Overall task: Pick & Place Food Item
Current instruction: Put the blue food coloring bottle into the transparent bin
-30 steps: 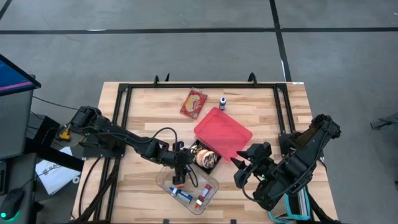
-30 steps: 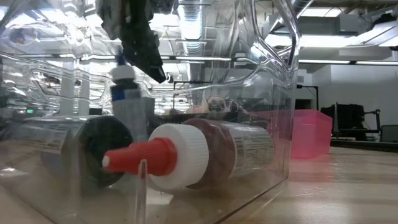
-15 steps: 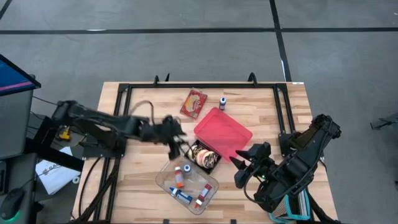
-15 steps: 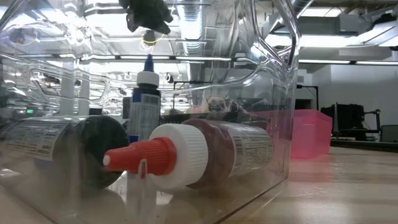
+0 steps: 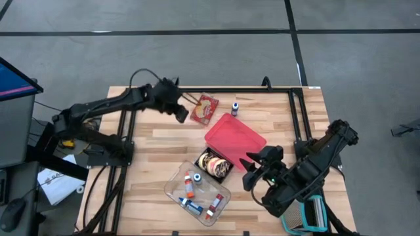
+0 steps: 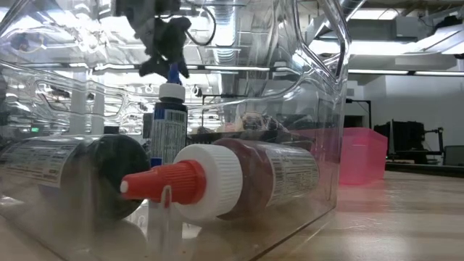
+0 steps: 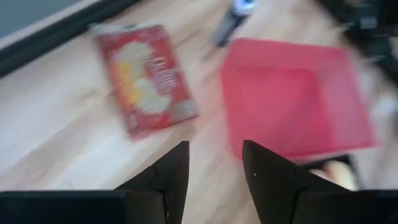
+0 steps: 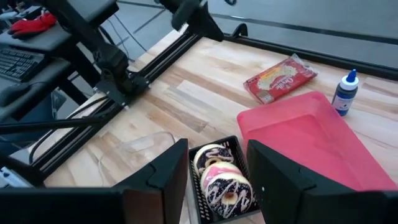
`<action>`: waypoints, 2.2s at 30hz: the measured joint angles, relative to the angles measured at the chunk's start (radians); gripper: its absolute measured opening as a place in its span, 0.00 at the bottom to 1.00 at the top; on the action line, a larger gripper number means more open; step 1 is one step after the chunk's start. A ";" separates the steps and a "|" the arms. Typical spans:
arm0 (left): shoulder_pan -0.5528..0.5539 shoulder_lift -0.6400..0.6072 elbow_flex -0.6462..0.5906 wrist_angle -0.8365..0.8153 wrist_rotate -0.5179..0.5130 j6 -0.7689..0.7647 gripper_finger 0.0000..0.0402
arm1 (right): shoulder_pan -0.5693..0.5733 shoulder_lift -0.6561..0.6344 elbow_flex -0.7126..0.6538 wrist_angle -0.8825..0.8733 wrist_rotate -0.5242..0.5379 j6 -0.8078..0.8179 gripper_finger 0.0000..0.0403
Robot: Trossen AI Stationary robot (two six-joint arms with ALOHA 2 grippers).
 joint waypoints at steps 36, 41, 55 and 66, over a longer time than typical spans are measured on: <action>0.057 -0.266 0.002 0.414 0.187 0.140 0.39 | -1.102 -0.080 -0.518 0.593 -0.739 -0.874 0.44; 0.057 -0.287 0.002 0.413 0.143 0.080 0.39 | -1.180 -0.022 -0.519 0.581 -0.826 -0.996 0.46; 0.036 -0.265 0.001 0.414 0.117 0.029 0.38 | -1.226 -0.007 -0.519 0.632 -0.888 -1.096 0.48; 0.011 -0.265 0.001 0.414 0.117 -0.015 0.38 | -1.221 0.066 -0.523 0.651 -0.912 -1.139 0.48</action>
